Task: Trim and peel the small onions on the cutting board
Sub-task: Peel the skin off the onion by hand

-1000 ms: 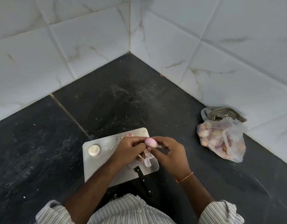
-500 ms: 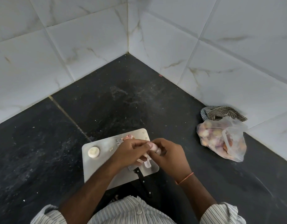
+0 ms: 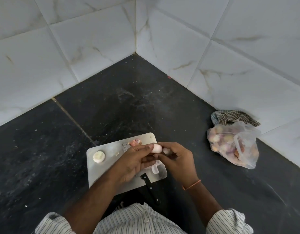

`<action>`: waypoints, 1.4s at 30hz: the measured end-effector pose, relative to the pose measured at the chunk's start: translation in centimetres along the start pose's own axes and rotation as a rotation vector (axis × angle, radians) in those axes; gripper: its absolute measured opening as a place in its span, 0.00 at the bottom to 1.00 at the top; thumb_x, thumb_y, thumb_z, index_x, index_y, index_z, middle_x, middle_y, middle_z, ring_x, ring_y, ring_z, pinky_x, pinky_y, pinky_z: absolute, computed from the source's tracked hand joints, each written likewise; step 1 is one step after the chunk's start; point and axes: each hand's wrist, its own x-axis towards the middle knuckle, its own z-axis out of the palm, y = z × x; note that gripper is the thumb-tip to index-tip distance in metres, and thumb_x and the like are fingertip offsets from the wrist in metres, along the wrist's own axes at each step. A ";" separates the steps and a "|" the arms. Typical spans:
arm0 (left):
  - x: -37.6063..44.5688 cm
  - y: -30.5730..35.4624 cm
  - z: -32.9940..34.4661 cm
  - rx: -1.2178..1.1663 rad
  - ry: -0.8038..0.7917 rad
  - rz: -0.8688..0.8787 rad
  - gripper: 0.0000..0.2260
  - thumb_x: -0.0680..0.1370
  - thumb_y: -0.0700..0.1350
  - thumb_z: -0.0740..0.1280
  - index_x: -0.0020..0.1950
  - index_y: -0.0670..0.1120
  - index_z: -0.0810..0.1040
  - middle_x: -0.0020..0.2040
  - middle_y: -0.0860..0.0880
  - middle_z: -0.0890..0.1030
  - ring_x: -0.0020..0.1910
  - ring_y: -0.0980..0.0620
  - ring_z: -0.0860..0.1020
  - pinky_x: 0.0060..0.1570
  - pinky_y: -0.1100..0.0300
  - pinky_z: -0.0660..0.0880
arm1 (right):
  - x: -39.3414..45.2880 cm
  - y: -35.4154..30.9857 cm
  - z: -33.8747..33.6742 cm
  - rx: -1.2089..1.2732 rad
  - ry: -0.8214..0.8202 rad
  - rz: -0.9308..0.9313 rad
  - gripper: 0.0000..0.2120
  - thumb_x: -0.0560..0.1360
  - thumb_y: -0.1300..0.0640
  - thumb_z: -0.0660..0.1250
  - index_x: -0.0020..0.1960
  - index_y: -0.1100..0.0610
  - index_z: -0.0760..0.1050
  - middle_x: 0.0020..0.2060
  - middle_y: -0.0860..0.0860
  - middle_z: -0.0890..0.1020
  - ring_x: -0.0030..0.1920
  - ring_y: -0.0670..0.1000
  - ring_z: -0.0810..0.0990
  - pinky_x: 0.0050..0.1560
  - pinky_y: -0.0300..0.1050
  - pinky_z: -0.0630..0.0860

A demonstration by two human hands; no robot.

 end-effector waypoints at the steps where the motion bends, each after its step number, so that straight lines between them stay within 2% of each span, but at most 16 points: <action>1: 0.0 -0.1 -0.2 0.015 0.023 0.019 0.11 0.85 0.46 0.68 0.61 0.41 0.86 0.56 0.38 0.88 0.51 0.48 0.88 0.47 0.59 0.86 | 0.0 0.4 0.2 0.016 0.016 0.055 0.14 0.74 0.60 0.81 0.58 0.49 0.88 0.49 0.42 0.87 0.51 0.47 0.86 0.52 0.43 0.84; 4: 0.2 -0.3 -1.4 0.225 0.111 0.161 0.10 0.79 0.46 0.76 0.59 0.48 0.88 0.55 0.44 0.89 0.56 0.48 0.88 0.61 0.49 0.84 | 0.0 1.8 0.5 -0.055 -0.010 0.164 0.11 0.76 0.61 0.78 0.54 0.48 0.89 0.45 0.38 0.87 0.50 0.42 0.86 0.53 0.44 0.84; 6: 0.3 -0.3 -2.4 0.311 0.126 0.235 0.16 0.76 0.41 0.80 0.63 0.49 0.86 0.57 0.48 0.89 0.59 0.49 0.87 0.66 0.47 0.82 | -0.2 1.9 0.9 -0.159 -0.141 0.134 0.15 0.77 0.61 0.75 0.59 0.45 0.87 0.52 0.33 0.85 0.54 0.35 0.83 0.59 0.38 0.81; 8: 0.2 -0.2 -3.0 0.394 0.134 0.281 0.20 0.75 0.38 0.81 0.65 0.50 0.85 0.57 0.51 0.89 0.59 0.52 0.87 0.66 0.49 0.82 | -0.2 1.6 1.1 -0.242 -0.209 0.086 0.19 0.80 0.62 0.68 0.65 0.44 0.83 0.56 0.34 0.85 0.55 0.34 0.83 0.59 0.32 0.78; 9: 0.2 -0.2 -3.1 0.445 0.135 0.310 0.21 0.74 0.38 0.81 0.65 0.51 0.85 0.57 0.53 0.89 0.59 0.53 0.87 0.65 0.51 0.82 | -0.1 1.6 1.2 -0.275 -0.171 0.076 0.20 0.80 0.63 0.66 0.66 0.45 0.82 0.55 0.37 0.86 0.53 0.37 0.85 0.56 0.34 0.80; 11: 0.3 -0.3 -3.2 0.554 0.134 0.370 0.22 0.73 0.39 0.82 0.65 0.53 0.86 0.58 0.56 0.88 0.58 0.56 0.86 0.63 0.53 0.83 | 0.1 1.5 1.1 -0.321 -0.061 0.078 0.16 0.80 0.62 0.70 0.62 0.45 0.82 0.51 0.39 0.88 0.49 0.41 0.87 0.53 0.41 0.83; 13: 0.4 -0.6 -3.2 0.689 0.144 0.440 0.22 0.73 0.43 0.83 0.64 0.59 0.86 0.58 0.59 0.87 0.58 0.58 0.85 0.61 0.58 0.82 | 0.2 1.0 0.9 -0.296 -0.038 0.107 0.13 0.78 0.57 0.75 0.59 0.44 0.84 0.50 0.38 0.88 0.52 0.40 0.86 0.54 0.39 0.82; 15: 0.4 -0.9 -3.2 0.751 0.152 0.503 0.23 0.73 0.45 0.83 0.63 0.63 0.85 0.58 0.61 0.87 0.58 0.58 0.85 0.60 0.62 0.81 | 0.2 0.1 1.0 -0.125 -0.082 0.184 0.12 0.79 0.57 0.73 0.59 0.45 0.86 0.53 0.40 0.87 0.55 0.41 0.85 0.55 0.37 0.80; 18: -0.1 -0.7 -3.0 0.685 0.169 0.512 0.23 0.74 0.43 0.83 0.64 0.60 0.85 0.56 0.62 0.88 0.59 0.61 0.85 0.60 0.63 0.81 | -0.1 -1.7 1.3 0.387 -0.162 0.449 0.15 0.83 0.64 0.65 0.61 0.50 0.86 0.51 0.52 0.89 0.50 0.50 0.87 0.48 0.45 0.82; 21: -0.9 -0.5 -3.7 0.777 0.223 0.475 0.22 0.72 0.50 0.84 0.63 0.63 0.85 0.54 0.70 0.86 0.58 0.65 0.83 0.59 0.65 0.80 | -0.5 -2.3 1.8 0.562 -0.155 0.493 0.17 0.84 0.66 0.63 0.66 0.53 0.83 0.54 0.57 0.88 0.50 0.54 0.87 0.46 0.49 0.82; 26: -2.7 -0.5 -5.8 1.000 0.309 0.551 0.26 0.69 0.53 0.85 0.66 0.58 0.85 0.59 0.67 0.84 0.54 0.73 0.78 0.53 0.74 0.76 | -0.7 -2.8 4.1 0.423 -0.203 0.403 0.11 0.82 0.59 0.72 0.63 0.53 0.83 0.50 0.55 0.89 0.43 0.51 0.85 0.38 0.43 0.80; 28: -3.8 -0.8 -7.6 1.073 0.343 0.572 0.25 0.69 0.55 0.85 0.65 0.58 0.86 0.58 0.65 0.83 0.52 0.68 0.79 0.49 0.73 0.75 | -0.6 -3.0 5.6 0.408 -0.218 0.446 0.10 0.80 0.60 0.74 0.61 0.56 0.83 0.47 0.56 0.89 0.40 0.50 0.84 0.36 0.41 0.79; 30: -4.7 -1.6 -9.9 1.051 0.374 0.548 0.26 0.69 0.56 0.85 0.66 0.58 0.87 0.56 0.63 0.82 0.48 0.60 0.80 0.48 0.64 0.79 | -0.7 -3.5 7.6 0.395 -0.254 0.510 0.10 0.79 0.58 0.76 0.60 0.58 0.83 0.45 0.57 0.89 0.39 0.50 0.83 0.35 0.41 0.80; 33: -6.1 -3.1 -13.2 1.058 0.473 0.519 0.25 0.68 0.55 0.86 0.65 0.59 0.87 0.53 0.64 0.83 0.48 0.62 0.81 0.53 0.61 0.80 | -1.2 -3.8 11.0 0.310 -0.324 0.510 0.08 0.76 0.53 0.79 0.54 0.53 0.86 0.42 0.51 0.89 0.38 0.48 0.82 0.39 0.46 0.82; 36: -7.5 -4.3 -15.7 1.024 0.572 0.476 0.22 0.68 0.53 0.86 0.60 0.60 0.87 0.50 0.62 0.85 0.46 0.62 0.82 0.49 0.60 0.81 | -1.5 -3.7 14.6 0.193 -0.350 0.508 0.10 0.72 0.46 0.81 0.50 0.47 0.87 0.43 0.46 0.89 0.42 0.48 0.85 0.51 0.54 0.86; 42: -8.9 -4.9 -18.6 0.975 0.607 0.400 0.18 0.71 0.48 0.85 0.57 0.63 0.86 0.45 0.61 0.83 0.42 0.59 0.80 0.41 0.66 0.76 | -1.9 -3.6 19.3 0.009 -0.393 0.473 0.15 0.70 0.38 0.79 0.51 0.46 0.85 0.41 0.43 0.88 0.42 0.45 0.87 0.54 0.51 0.85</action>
